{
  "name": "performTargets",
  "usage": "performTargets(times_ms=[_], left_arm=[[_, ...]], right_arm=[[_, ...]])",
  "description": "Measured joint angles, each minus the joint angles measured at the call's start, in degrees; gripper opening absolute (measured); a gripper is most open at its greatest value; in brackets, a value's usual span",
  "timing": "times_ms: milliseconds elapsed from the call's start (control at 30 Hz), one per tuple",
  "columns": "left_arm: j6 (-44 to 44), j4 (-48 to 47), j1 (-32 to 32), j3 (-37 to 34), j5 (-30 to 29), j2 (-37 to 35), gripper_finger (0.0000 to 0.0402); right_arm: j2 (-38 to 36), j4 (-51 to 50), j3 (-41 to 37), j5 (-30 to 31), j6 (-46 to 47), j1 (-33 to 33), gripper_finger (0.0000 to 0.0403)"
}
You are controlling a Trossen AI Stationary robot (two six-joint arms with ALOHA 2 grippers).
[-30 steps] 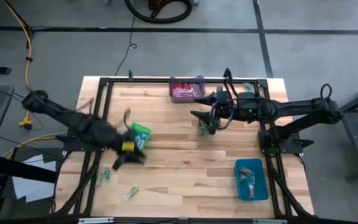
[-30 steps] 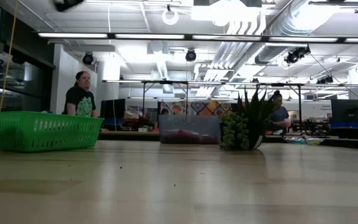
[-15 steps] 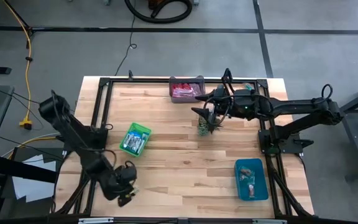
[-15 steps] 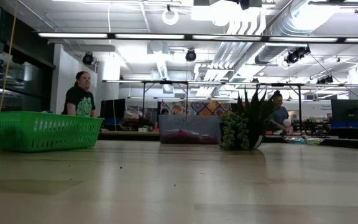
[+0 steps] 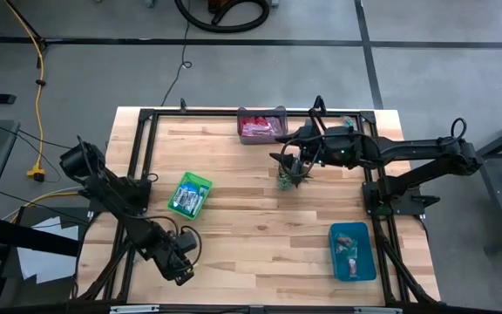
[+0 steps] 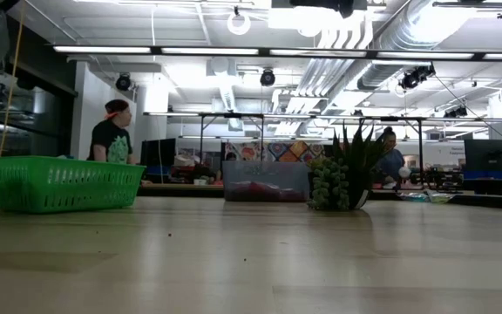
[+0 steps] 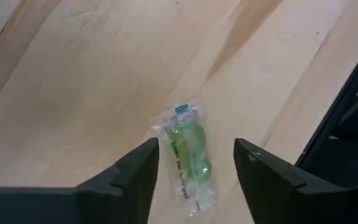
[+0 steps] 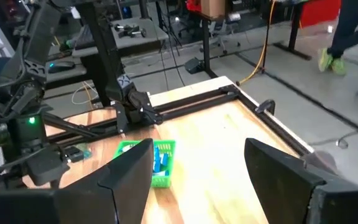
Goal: Sort candy
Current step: Put the transparent candy into the blue bin
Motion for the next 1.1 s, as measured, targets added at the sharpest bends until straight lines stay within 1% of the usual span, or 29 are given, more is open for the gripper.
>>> performTargets(times_ms=[100, 200, 433, 667, 833, 1000, 1100], left_arm=[[-0.1, 0.3, 0.0, 0.0, 0.0, 0.7, 0.0211], [-0.1, 0.2, 0.1, 0.0, -0.4, 1.2, 0.0217], [-0.1, 0.8, 0.3, 0.1, 0.3, 4.8, 0.0218], [1.3, 1.2, 0.3, 0.2, -0.1, 5.2, 0.0217], [1.4, -0.1, 0.4, 0.2, 0.2, 5.3, 0.0195], [2.5, -0.9, 0.3, 0.2, 0.4, 6.3, 0.0155], [3.5, -1.6, 0.4, 0.2, 1.7, 7.4, 0.0126]], right_arm=[[0.0, -1.1, 0.0, 0.0, 1.3, 0.0, 0.0247], [0.0, -1.7, 0.0, 0.0, 1.3, 0.0, 0.0247], [0.0, -2.5, 0.0, 0.0, 1.3, 0.0, 0.0247], [0.0, -2.9, 0.0, 0.0, 1.3, 0.0, 0.0247], [0.0, -3.0, 0.0, 0.0, 1.3, 0.0, 0.0247], [0.0, -3.9, 0.0, 0.0, 1.3, 0.0, 0.0247], [0.0, -5.1, 0.0, 0.0, 1.3, 0.0, 0.0247]])
